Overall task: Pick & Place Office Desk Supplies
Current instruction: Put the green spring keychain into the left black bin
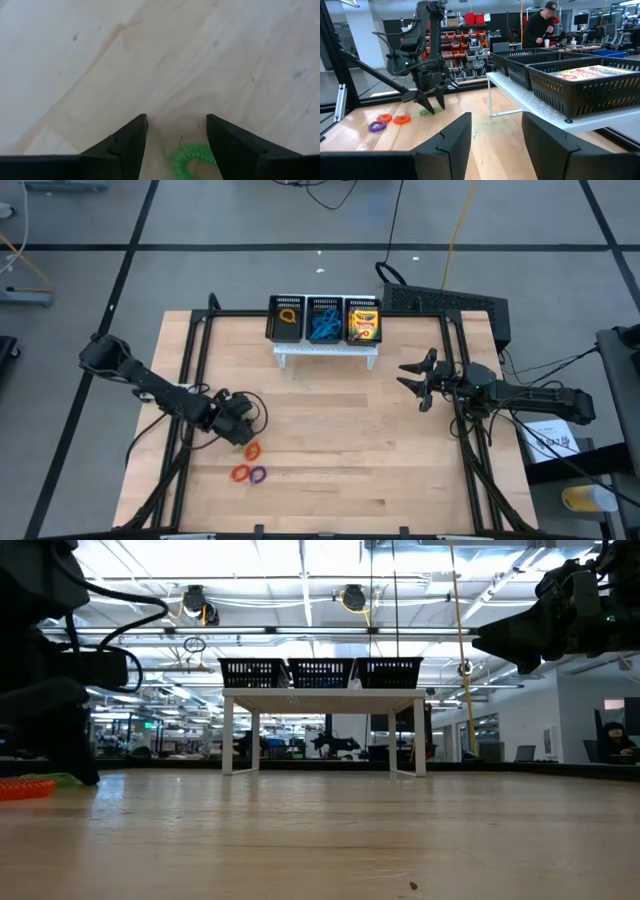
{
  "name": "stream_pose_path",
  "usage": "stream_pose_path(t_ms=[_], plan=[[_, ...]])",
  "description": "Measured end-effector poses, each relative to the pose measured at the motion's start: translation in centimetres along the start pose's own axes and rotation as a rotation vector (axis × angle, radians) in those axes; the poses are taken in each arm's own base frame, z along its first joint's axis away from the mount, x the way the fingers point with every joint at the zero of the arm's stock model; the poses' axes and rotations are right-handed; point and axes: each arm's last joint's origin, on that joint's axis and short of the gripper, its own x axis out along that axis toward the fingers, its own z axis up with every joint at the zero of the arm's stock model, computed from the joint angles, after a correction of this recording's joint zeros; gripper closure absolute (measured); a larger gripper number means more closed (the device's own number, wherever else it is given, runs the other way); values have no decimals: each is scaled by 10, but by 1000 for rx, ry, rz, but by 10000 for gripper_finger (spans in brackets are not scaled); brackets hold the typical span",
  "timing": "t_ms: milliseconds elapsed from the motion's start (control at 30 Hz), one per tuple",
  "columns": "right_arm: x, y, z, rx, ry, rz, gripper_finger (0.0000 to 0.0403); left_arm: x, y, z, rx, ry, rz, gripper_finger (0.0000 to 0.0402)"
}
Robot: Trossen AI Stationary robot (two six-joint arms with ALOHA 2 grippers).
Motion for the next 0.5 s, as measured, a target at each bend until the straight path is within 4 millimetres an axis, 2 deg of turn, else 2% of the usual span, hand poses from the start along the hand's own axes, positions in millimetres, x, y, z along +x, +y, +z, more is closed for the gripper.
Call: stream_pose_path(t_ms=[233, 400, 500], plan=[[0, 0, 0, 0, 2, 0, 238, -6, 4, 3, -92, 51, -64, 188], [0, 0, 0, 0, 2, 0, 238, -24, 4, 16, -155, 27, -141, 188], [0, 0, 0, 0, 2, 0, 238, -30, 6, 17, -200, 81, -128, 188]])
